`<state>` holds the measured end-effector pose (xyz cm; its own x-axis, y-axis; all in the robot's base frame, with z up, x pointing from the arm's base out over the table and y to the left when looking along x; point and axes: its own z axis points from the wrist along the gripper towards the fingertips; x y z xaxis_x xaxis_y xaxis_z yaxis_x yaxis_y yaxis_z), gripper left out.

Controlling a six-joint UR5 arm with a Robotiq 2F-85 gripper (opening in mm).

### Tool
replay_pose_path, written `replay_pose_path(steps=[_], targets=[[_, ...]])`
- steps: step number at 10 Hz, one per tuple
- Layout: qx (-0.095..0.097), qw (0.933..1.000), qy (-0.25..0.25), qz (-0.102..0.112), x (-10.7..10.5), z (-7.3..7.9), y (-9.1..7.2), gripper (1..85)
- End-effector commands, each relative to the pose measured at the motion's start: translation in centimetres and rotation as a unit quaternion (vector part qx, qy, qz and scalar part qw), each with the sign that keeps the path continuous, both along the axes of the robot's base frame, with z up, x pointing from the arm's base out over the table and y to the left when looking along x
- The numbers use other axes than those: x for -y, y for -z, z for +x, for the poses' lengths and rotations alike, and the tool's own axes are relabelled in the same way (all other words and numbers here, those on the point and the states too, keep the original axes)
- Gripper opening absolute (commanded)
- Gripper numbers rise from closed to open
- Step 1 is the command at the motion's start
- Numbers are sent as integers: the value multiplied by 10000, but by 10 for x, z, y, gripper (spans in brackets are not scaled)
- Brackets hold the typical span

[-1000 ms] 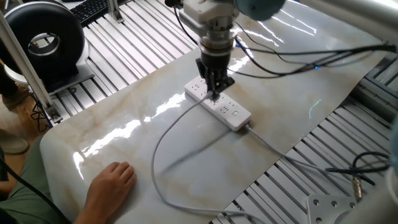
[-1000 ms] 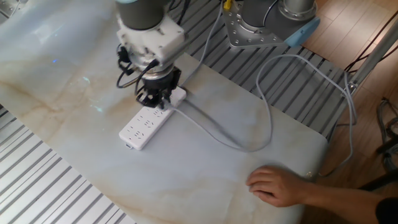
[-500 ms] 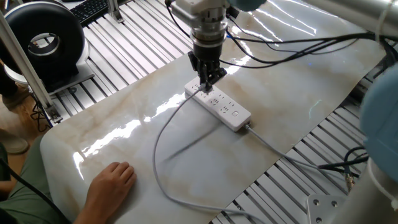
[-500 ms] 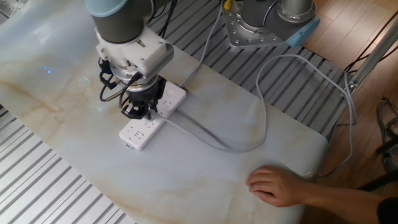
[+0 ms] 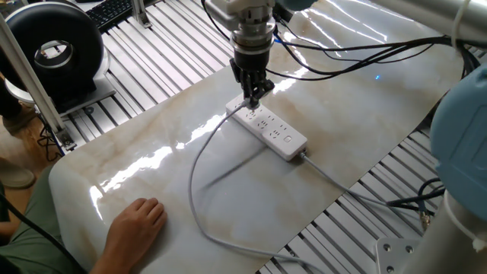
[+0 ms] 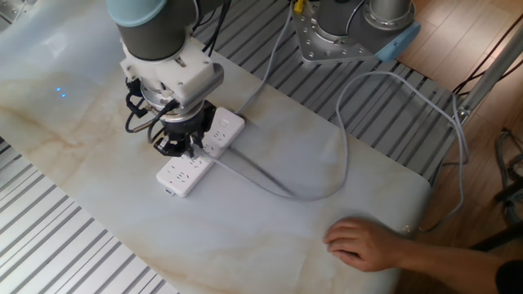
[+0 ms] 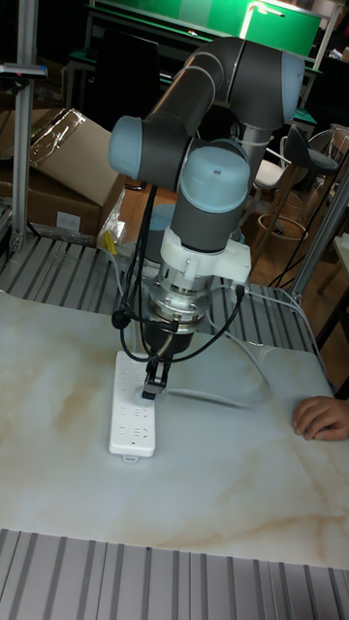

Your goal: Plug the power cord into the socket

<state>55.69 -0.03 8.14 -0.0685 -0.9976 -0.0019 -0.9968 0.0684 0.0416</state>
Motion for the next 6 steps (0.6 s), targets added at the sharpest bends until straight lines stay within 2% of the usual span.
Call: replay_pose_path(steps=[1, 3, 6], targets=[[18, 9999, 6, 169, -6, 16, 2, 10], [74, 9997, -100, 217, -9, 24, 4, 10], [117, 9993, -267, 213, -7, 27, 4, 10]])
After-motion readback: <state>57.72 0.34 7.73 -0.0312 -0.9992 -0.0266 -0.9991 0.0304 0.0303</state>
